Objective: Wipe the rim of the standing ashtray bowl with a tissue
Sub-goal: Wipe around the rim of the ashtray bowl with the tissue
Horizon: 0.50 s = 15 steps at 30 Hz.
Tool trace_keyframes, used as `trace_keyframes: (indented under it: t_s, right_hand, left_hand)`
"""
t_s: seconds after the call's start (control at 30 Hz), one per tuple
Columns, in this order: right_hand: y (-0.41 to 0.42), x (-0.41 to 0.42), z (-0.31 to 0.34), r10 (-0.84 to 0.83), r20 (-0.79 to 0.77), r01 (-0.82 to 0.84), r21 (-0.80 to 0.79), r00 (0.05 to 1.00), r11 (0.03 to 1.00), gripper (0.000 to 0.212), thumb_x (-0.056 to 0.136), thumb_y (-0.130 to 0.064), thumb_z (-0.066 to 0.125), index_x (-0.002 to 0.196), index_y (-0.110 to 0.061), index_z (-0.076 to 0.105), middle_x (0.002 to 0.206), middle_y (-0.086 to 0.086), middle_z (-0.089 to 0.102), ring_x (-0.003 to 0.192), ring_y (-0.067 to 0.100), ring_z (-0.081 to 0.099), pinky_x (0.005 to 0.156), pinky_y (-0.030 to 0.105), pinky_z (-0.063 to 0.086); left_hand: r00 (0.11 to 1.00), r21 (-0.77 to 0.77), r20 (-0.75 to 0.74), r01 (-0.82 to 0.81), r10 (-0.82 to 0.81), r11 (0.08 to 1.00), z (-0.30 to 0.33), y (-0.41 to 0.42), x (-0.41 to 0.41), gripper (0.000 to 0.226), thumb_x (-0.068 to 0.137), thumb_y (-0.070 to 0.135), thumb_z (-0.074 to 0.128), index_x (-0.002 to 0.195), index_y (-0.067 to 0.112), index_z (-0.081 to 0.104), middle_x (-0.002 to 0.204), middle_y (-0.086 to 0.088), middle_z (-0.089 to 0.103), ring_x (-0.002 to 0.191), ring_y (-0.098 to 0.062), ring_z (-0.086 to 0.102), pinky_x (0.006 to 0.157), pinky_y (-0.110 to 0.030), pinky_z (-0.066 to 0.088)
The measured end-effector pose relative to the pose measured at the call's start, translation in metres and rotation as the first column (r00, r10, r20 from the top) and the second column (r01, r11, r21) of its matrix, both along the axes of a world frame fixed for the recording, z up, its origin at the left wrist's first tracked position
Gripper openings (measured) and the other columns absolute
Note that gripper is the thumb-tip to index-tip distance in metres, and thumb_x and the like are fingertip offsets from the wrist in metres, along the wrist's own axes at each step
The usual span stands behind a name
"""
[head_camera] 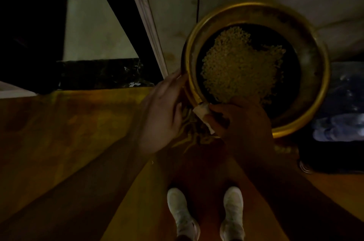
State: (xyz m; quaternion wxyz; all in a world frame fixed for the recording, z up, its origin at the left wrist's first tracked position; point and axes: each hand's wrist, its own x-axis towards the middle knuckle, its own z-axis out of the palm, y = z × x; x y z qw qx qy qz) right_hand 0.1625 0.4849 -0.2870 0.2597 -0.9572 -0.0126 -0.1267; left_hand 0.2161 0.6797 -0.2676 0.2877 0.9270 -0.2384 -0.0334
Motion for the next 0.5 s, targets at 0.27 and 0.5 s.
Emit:
trace_keyframes:
  t_s: [0.27,0.5]
  right_hand:
    - [0.027,0.023,0.007,-0.106,-0.074,0.111,0.075,0.992,0.991,0.021,0.083,-0.026,0.082,0.098,-0.011,0.080,0.086,0.012,0.072,0.079,0.035,0.066,0.073,0.047,0.054]
    - [0.045,0.043,0.013,-0.199,-0.126,0.217,0.158,0.972,0.963,0.028,0.087,-0.042,0.074,0.098,-0.017,0.081,0.083,0.008,0.071,0.077,0.028,0.066,0.073,0.047,0.053]
  left_hand:
    - [0.992,-0.056,-0.123,-0.031,0.023,0.998,-0.006,0.025,0.013,0.071,0.097,0.017,0.061,0.160,0.020,0.028,0.164,0.001,0.033,0.145,-0.010,0.033,0.115,-0.029,0.036]
    - [0.986,-0.219,-0.169,-0.035,-0.003,0.975,-0.006,0.047,0.007,0.067,0.092,0.017,0.065,0.152,0.024,0.035,0.152,0.003,0.041,0.136,-0.009,0.042,0.102,-0.027,0.046]
